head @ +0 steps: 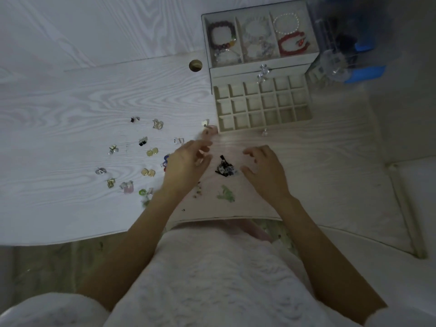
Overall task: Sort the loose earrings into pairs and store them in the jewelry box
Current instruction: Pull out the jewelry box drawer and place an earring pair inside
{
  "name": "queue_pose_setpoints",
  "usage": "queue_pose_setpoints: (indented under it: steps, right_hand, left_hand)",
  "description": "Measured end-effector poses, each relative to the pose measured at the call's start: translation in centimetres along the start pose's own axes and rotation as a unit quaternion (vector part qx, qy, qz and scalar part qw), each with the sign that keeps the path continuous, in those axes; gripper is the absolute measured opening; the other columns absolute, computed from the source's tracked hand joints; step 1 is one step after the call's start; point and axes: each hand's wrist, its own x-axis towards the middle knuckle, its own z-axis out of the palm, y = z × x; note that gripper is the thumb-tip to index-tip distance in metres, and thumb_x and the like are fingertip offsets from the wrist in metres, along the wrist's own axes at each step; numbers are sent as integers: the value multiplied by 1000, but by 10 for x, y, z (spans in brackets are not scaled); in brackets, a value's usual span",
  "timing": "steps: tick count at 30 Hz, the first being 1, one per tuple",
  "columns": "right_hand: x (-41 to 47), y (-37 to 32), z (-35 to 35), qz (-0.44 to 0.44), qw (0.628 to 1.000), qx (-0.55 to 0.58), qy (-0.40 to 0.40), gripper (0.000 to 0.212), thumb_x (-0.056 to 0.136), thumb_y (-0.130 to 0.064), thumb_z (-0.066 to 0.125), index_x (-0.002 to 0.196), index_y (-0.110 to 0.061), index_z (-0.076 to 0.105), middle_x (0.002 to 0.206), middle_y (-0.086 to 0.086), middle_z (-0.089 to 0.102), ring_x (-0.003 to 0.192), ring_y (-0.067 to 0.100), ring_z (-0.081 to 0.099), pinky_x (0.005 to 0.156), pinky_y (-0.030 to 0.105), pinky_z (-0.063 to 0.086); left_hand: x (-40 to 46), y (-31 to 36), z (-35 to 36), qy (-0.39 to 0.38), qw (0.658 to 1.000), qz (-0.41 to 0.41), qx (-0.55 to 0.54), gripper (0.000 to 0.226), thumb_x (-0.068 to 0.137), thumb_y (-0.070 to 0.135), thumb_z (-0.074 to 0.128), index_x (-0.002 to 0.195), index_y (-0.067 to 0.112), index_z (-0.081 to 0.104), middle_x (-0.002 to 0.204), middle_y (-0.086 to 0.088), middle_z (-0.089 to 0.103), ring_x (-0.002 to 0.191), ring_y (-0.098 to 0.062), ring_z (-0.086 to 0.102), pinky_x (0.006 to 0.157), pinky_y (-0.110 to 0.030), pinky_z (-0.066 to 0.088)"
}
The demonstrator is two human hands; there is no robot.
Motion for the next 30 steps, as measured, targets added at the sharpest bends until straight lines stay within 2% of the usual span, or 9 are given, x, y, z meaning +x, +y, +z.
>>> queue_pose_setpoints:
  steps: [2,5,9,12,16,17,21,24,30]
  right_hand:
    - [-5,-4,10,-14,999,-3,-48,46,84,-19,66,127,-13,51,118,10,49,103,25,51,83,29,42]
    - [-3,-15,20,-25,996,-18,-80,55,82,-14,67,133,-12,46,121,12,49,108,27,51,84,31,43]
    - [8,-28,22,-29,995,-40,-86,46,85,-14,62,129,-11,49,114,15,57,101,30,56,81,35,43]
    - [13,-29,20,-33,993,-57,-96,36,85,-17,63,119,-11,55,106,14,59,94,29,56,70,31,37]
    - [13,-27,18,-28,993,-56,-104,30,85,-20,64,109,-8,53,103,13,57,91,27,54,66,29,33]
    - [13,-27,18,-24,993,-56,-99,27,85,-20,64,106,-7,52,102,12,56,89,26,53,65,28,31]
    - [11,-27,22,-25,994,-61,-84,18,86,-16,61,98,-5,53,100,12,54,87,25,51,64,26,27]
    - [10,-27,24,-18,996,-37,-78,13,86,-14,60,93,-7,52,95,10,56,80,24,52,63,26,26]
    - [15,-23,17,-8,996,42,-75,17,82,-12,65,97,-11,56,92,4,66,82,19,59,68,28,40]
  left_hand:
    - [-11,4,13,-45,998,18,30,32,80,12,69,111,10,64,97,-8,67,76,-19,60,71,-31,52]
    - [-12,6,36,-94,992,-6,83,39,76,7,68,114,3,61,103,-19,63,93,-35,59,77,-37,47]
    - [-3,5,49,-122,981,-60,141,24,85,7,58,108,1,58,104,-21,58,97,-36,55,76,-37,41]
    - [0,5,48,-115,979,-61,154,18,87,7,58,104,-1,58,99,-21,59,87,-37,58,66,-36,37]
    - [-6,9,44,-103,985,-22,135,17,69,-5,71,84,-3,63,72,-22,61,57,-36,59,49,-28,32]
    - [-7,9,45,-93,988,-15,126,19,67,-6,71,84,-2,65,71,-21,61,56,-35,59,50,-26,32]
    - [-7,5,46,-70,994,-30,82,22,74,0,68,96,4,68,88,-19,65,74,-35,61,61,-30,38]
    - [-5,5,45,-73,994,-26,75,16,76,6,69,93,5,70,82,-19,65,71,-36,61,62,-36,44]
    - [-2,4,46,-62,995,-40,74,19,79,15,70,95,5,68,82,-18,65,74,-35,60,62,-35,43]
